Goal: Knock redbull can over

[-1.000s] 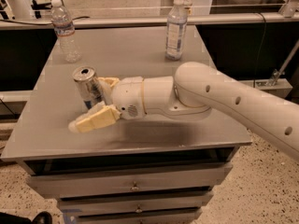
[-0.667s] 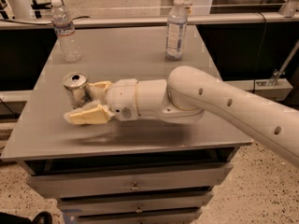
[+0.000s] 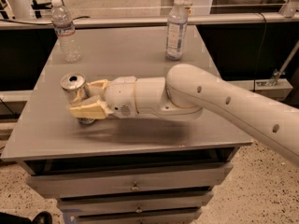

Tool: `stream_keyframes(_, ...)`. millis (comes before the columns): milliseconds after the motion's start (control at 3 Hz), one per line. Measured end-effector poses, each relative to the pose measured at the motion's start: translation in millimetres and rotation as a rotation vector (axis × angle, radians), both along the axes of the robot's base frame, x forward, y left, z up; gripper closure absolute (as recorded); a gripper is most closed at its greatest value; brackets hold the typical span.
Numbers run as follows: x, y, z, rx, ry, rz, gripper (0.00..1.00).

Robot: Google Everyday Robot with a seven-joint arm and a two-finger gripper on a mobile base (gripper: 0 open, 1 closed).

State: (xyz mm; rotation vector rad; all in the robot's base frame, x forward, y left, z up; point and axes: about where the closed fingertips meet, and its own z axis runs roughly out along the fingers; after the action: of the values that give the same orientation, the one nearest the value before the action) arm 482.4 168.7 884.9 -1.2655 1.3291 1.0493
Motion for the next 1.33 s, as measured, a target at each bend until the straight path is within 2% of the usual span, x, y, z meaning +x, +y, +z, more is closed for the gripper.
stream_keyframes(333,14,-17,19,-0.066,-0.044,-0.019,1.0)
stream_keyframes(667,29,-41,48,-0.182,-0.101,-0.032,1.0)
stream_keyframes(1000,39,-74,55,-0.337,-0.104,-0.046,1.0)
stream_keyframes(1333,37,-107,37,-0.449,-0.043,-0.065,1.0)
